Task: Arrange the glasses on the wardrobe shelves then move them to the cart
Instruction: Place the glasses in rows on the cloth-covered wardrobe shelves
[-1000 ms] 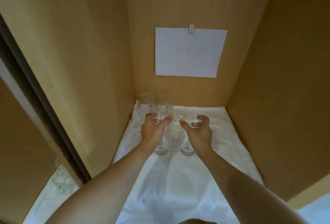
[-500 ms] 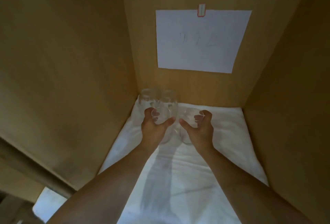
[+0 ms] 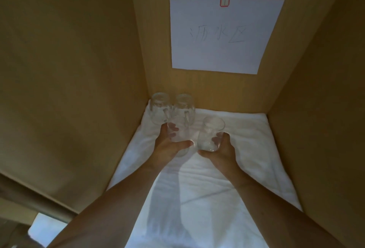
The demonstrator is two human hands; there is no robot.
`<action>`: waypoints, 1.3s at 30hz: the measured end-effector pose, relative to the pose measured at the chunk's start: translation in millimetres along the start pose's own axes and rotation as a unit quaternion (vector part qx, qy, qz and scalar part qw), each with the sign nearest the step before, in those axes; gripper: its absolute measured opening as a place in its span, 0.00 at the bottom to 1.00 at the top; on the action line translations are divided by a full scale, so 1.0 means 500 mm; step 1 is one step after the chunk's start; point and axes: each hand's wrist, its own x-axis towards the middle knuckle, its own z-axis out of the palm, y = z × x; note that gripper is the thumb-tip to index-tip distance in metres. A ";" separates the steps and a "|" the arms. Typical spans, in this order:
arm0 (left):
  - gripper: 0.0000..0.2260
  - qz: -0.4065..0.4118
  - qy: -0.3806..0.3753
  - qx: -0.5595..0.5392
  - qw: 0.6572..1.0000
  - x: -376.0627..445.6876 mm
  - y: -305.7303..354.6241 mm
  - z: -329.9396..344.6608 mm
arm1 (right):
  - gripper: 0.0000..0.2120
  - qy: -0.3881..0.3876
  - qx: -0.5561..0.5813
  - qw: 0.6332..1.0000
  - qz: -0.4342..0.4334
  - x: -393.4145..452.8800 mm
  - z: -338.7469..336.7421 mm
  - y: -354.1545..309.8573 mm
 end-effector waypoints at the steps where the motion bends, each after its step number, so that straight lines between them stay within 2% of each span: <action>1: 0.41 -0.002 -0.005 -0.003 1.000 0.005 -0.001 -0.002 | 0.43 0.010 0.004 1.000 0.010 0.006 -0.004 -0.007; 7: 0.39 -0.007 -0.013 0.005 1.000 0.020 -0.003 -0.005 | 0.45 0.091 -0.050 0.995 -0.009 0.062 -0.071 -0.085; 13: 0.41 -0.020 -0.021 0.006 1.000 0.025 0.013 -0.009 | 0.52 0.127 -0.192 0.970 -0.072 0.124 -0.116 -0.180; 19: 0.42 -0.041 -0.024 0.007 0.999 0.026 0.021 -0.010 | 0.49 0.065 -0.305 0.938 -0.153 0.153 -0.085 -0.217; 22: 0.39 -0.044 -0.023 0.012 0.999 0.030 0.024 -0.007 | 0.48 0.033 -0.361 0.912 -0.190 0.164 -0.056 -0.215; 25: 0.36 -0.037 -0.024 0.013 0.999 0.033 0.021 -0.011 | 0.47 0.022 -0.349 0.915 -0.203 0.172 -0.030 -0.210; 29: 0.39 -0.032 -0.022 0.017 0.999 0.032 0.020 -0.011 | 0.44 0.032 -0.302 0.921 -0.244 0.182 -0.011 -0.207; 34: 0.40 -0.037 -0.021 0.022 0.999 0.037 0.010 -0.011 | 0.45 0.018 -0.293 0.922 -0.251 0.189 -0.007 -0.204; 37: 0.40 -0.039 -0.025 0.027 0.999 0.039 0.012 -0.008 | 0.50 -0.007 -0.307 0.927 -0.215 0.183 -0.011 -0.199; 39: 0.39 -0.041 -0.022 0.031 0.998 0.039 0.018 -0.003 | 0.53 0.016 -0.279 0.945 -0.168 0.168 -0.011 -0.190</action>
